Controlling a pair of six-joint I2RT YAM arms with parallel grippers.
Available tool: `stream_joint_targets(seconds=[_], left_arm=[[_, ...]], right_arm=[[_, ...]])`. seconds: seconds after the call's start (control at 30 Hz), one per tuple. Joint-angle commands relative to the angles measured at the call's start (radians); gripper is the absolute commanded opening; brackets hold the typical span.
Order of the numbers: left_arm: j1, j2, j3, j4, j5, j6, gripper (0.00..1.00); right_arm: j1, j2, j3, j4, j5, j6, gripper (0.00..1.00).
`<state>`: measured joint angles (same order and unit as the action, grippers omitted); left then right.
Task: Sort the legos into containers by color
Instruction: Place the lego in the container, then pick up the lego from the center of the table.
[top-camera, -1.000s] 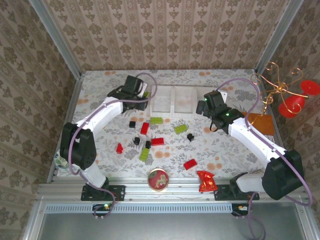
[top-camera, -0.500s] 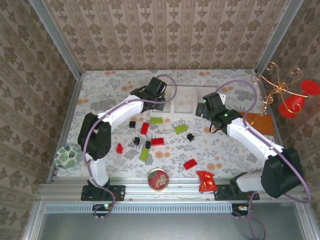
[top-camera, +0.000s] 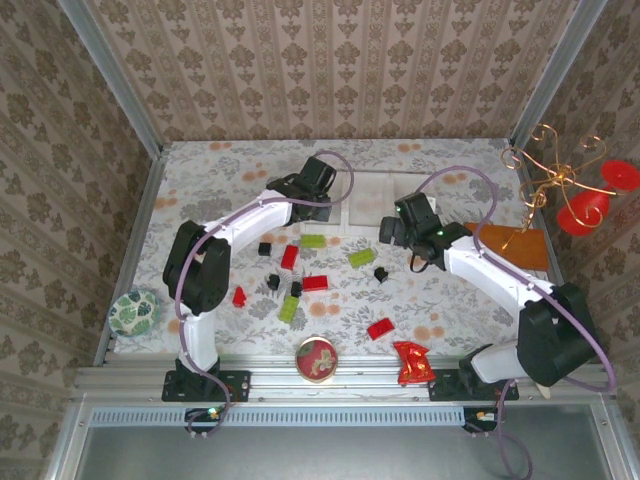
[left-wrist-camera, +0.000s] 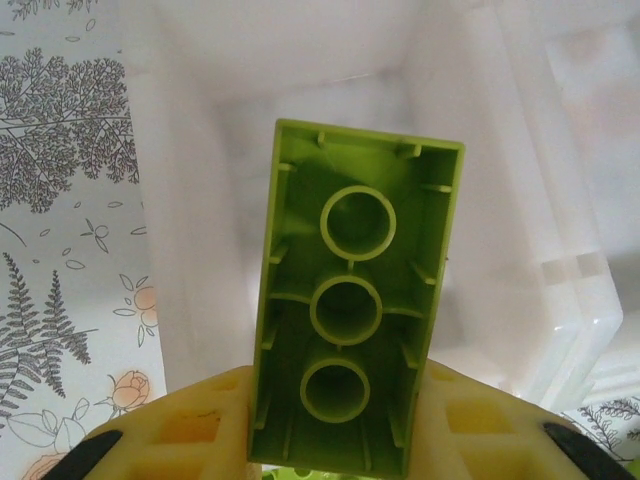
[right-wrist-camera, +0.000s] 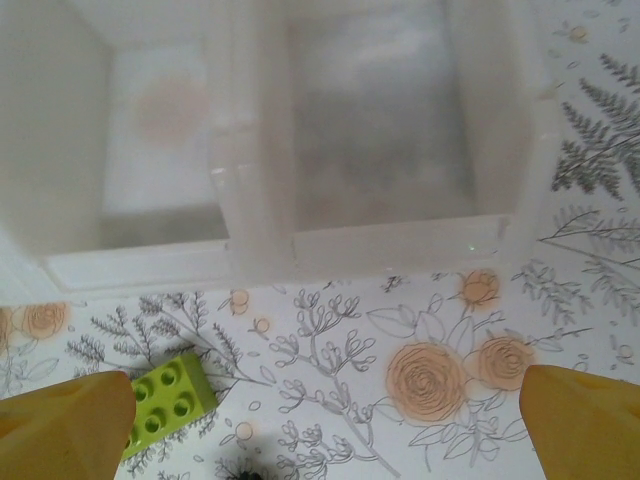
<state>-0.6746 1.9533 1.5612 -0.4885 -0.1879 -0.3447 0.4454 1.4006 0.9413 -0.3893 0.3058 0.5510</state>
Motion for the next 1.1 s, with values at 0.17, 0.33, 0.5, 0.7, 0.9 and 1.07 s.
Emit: stream_joint_targets(seconds=[0.17,0.33,0.5,0.7,0.9,1.07], left_arm=[[-0.005,-0.011,0.001,0.031,-0.020,-0.040,0.44],[-0.004,-0.028,-0.016,0.039,-0.022,-0.046,0.52],[-0.003,-0.044,-0.026,0.042,-0.024,-0.052,0.57],[-0.003,-0.128,-0.092,0.086,-0.030,-0.063,0.71],[0.008,-0.246,-0.208,0.147,-0.060,-0.090,1.00],[0.028,-0.351,-0.331,0.186,-0.089,-0.124,1.00]], right_arm=[[0.071,0.075,0.012,-0.004,-0.028,-0.034,1.00],[0.103,0.106,0.024,-0.010,-0.042,-0.036,0.99],[0.120,0.124,0.027,0.002,-0.068,-0.036,0.97],[0.147,0.161,0.056,-0.003,-0.107,-0.047,0.96],[0.161,0.221,0.098,-0.003,-0.136,-0.067,0.96],[0.162,0.280,0.136,-0.014,-0.141,-0.082,0.96]])
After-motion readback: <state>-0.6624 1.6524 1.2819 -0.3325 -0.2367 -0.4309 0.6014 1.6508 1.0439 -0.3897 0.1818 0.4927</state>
